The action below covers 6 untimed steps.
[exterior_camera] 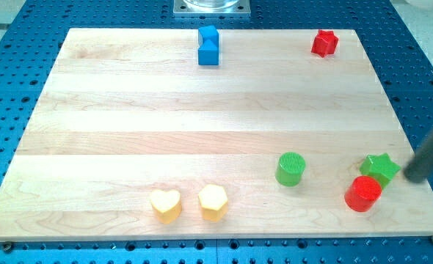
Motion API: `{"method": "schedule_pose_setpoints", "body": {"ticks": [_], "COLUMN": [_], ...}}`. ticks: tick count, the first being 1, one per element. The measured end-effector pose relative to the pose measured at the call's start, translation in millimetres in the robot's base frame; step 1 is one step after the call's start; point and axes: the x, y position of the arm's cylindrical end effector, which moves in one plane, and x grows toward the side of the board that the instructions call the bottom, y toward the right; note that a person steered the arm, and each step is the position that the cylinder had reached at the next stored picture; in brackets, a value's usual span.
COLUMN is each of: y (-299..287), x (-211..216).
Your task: Push the red circle diagonally to the top left of the green star
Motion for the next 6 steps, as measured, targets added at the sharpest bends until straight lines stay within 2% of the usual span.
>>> {"method": "schedule_pose_setpoints", "body": {"ticks": [1,2,3,4,6], "y": [-74.9,-119.3,-123.3,-170.6,-128.5], "x": [21.9,18.5,44.8,4.1,-110.5]}}
